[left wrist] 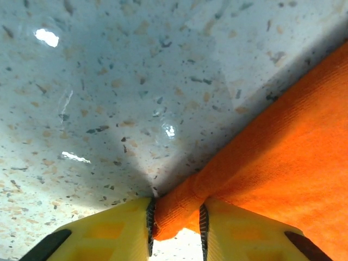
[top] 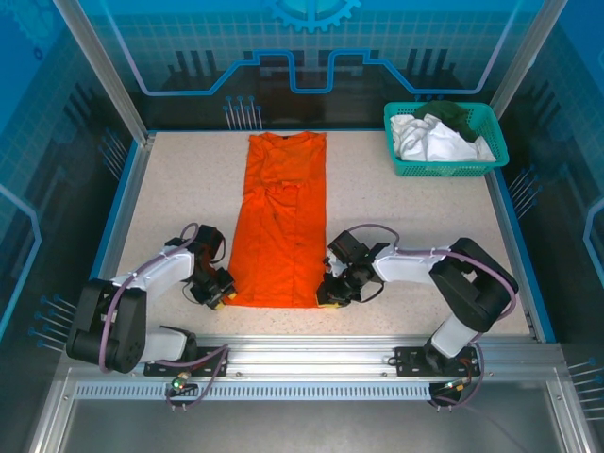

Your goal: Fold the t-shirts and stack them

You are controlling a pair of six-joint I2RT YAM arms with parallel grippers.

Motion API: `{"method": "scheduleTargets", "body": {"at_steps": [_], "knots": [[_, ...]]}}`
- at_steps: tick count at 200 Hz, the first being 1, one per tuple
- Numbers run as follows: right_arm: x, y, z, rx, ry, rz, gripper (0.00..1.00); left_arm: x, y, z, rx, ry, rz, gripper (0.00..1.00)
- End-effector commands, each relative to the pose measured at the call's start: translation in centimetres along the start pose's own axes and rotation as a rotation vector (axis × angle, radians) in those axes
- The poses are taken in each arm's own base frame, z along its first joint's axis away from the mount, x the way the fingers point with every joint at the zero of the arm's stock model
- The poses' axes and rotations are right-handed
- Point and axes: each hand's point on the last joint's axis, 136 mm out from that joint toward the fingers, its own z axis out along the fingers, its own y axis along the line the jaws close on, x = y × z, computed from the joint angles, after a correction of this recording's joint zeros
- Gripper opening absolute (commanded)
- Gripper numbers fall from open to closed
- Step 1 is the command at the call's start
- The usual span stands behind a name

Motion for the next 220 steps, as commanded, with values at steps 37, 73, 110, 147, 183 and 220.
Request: {"method": "scheduleTargets", "body": {"at_steps": [37, 73, 110, 147, 183, 220], "knots": [[0.2, -1.3, 0.0, 0.055, 0.006, 0.025, 0.04, -0.3, -1.0, 0.3, 0.035, 0.007, 0.049, 0.11], [1.4, -3.3, -1.0, 0.080, 0.008, 0.052, 0.00, 1.2, -0.9, 0.4, 0.028, 0.043, 0.095, 0.00], [4.1, -5.5, -1.2, 0.108, 0.035, 0.066, 0.00, 2.8, -0.9, 0.2, 0.015, 0.090, 0.114, 0.00], [5.8, -6.3, -1.4, 0.103, 0.045, 0.067, 0.00, 5.1, 0.0, 0.9, 0.005, 0.185, 0.072, 0.00], [5.9, -5.4, -2.2, 0.096, 0.055, 0.039, 0.00, 6.8, 0.2, 0.6, -0.007, 0.246, 0.065, 0.00], [3.7, -2.8, -5.0, 0.049, -0.004, 0.027, 0.00, 5.7, -2.4, -2.8, 0.056, 0.170, 0.096, 0.00]]}}
